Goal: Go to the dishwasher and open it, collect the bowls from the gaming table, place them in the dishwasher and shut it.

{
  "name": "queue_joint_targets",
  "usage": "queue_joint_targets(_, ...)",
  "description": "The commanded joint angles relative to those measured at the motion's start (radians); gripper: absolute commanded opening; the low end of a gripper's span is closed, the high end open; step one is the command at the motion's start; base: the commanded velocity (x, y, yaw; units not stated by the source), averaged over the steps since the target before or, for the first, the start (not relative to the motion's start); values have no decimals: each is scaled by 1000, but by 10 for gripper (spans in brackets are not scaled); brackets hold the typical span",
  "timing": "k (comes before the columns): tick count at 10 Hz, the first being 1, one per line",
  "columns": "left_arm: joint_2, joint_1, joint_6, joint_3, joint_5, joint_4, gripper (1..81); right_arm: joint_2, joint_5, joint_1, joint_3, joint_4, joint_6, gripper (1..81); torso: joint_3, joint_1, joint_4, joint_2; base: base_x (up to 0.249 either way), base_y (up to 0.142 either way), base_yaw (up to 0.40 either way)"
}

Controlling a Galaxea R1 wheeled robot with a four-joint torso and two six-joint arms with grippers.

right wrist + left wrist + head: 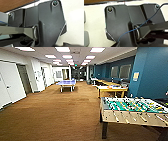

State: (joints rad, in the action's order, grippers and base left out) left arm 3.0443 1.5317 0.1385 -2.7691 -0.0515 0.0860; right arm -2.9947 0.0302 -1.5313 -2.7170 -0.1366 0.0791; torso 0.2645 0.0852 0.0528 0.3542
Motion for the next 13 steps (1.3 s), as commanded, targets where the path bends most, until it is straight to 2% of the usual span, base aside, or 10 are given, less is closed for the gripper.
queue_joint_targets(1, -2, -51, 9, -1, 53, 1, 811, 4, -53, 53, -1, 5, 4, 811, 0, 0, 0, 0, 0, 0, 0)
queue_joint_targets(13, 2, -52, -4, -1, 55, 6, 811, 3, -55, 50, -3, 5, 4, 811, 0, 0, 0, 0, 0, 0, 0)
